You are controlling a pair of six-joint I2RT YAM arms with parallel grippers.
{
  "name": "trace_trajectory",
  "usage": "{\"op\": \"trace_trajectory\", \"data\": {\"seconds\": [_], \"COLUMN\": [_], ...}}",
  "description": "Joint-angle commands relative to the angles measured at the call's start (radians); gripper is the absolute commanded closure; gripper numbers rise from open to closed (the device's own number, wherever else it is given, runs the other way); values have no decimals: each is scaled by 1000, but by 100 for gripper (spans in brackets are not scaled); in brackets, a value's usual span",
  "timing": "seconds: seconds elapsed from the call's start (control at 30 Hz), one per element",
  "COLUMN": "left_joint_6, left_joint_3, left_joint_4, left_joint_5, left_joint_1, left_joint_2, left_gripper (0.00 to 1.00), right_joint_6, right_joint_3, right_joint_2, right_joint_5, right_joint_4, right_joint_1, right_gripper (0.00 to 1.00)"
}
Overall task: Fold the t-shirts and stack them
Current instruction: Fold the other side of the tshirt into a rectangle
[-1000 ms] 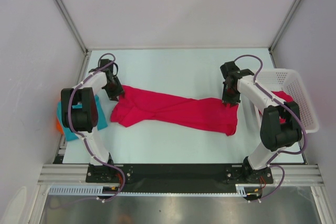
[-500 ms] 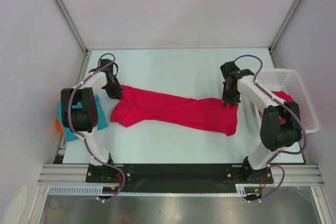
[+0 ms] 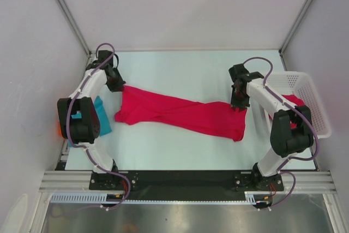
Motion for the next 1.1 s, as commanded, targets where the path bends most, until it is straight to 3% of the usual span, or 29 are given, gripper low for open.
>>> {"op": "trace_trajectory", "data": {"seconds": [0.0, 0.27, 0.87, 1.07], "left_joint_6": [-1, 6, -1, 14], "left_joint_3": [50, 154, 159, 237], "left_joint_4": [-12, -63, -115, -134], "left_joint_5": [-31, -24, 41, 45], "left_joint_1": [1, 1, -2, 0], "left_joint_2": [-35, 34, -150, -67], "left_gripper": [97, 96, 91, 91], "right_joint_6": [-8, -11, -8, -7], "right_joint_3": [19, 18, 15, 21], "right_joint_2": [-1, -10, -4, -7], "right_joint_5": [6, 9, 1, 6], "right_joint_4": [-5, -9, -3, -11], "right_joint_1": [-1, -8, -8, -5], "right_gripper": [73, 73, 73, 73]}}
